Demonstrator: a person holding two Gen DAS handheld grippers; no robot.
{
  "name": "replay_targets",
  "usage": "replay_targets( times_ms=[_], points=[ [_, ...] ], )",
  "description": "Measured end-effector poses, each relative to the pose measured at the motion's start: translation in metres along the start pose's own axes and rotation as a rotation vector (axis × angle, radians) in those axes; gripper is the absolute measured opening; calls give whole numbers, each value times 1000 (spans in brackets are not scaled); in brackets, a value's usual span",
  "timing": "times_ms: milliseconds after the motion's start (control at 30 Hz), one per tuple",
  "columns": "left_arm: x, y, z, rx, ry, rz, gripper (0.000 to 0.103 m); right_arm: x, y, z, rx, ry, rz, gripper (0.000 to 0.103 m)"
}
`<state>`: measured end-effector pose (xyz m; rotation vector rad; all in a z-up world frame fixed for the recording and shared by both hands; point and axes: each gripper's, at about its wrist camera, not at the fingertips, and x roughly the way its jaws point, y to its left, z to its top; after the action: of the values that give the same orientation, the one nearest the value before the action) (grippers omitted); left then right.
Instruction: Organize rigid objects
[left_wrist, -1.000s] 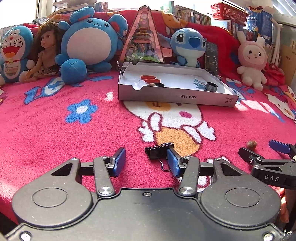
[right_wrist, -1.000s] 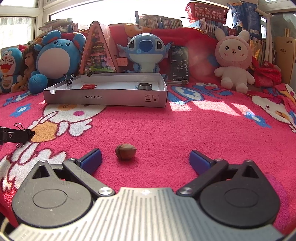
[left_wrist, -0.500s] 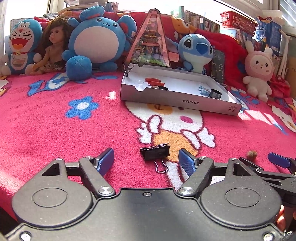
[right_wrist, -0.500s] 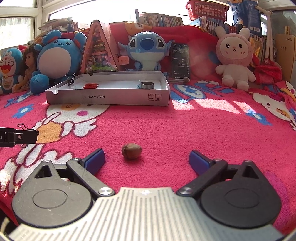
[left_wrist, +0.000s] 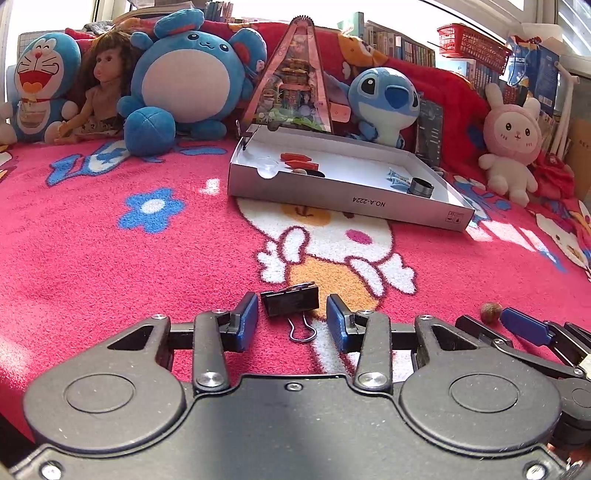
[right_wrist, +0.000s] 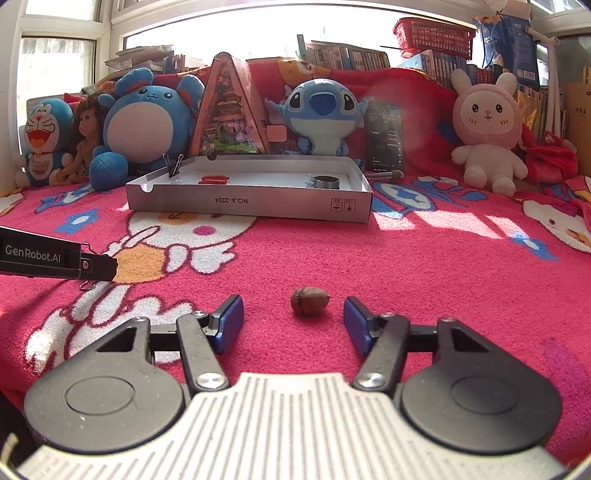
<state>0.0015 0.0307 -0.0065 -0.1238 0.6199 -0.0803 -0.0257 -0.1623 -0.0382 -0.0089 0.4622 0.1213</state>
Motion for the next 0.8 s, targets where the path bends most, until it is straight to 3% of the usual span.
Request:
replay_targets(
  times_ms=[67,267,367,800],
  points=[
    [0,-5,-1,27,-10,6,31,-1,0,0,13,-1,7,54],
    [-1,-10,0,42,-22,2,31,0,-2,2,43,1,33,38],
    [-1,-10,2,45,-27,-5,31,1,-1,4,32,2,36,26],
    [-5,-10,17,58,-59,-4,31,2,-5,19,29,-34,35,24]
  ],
)
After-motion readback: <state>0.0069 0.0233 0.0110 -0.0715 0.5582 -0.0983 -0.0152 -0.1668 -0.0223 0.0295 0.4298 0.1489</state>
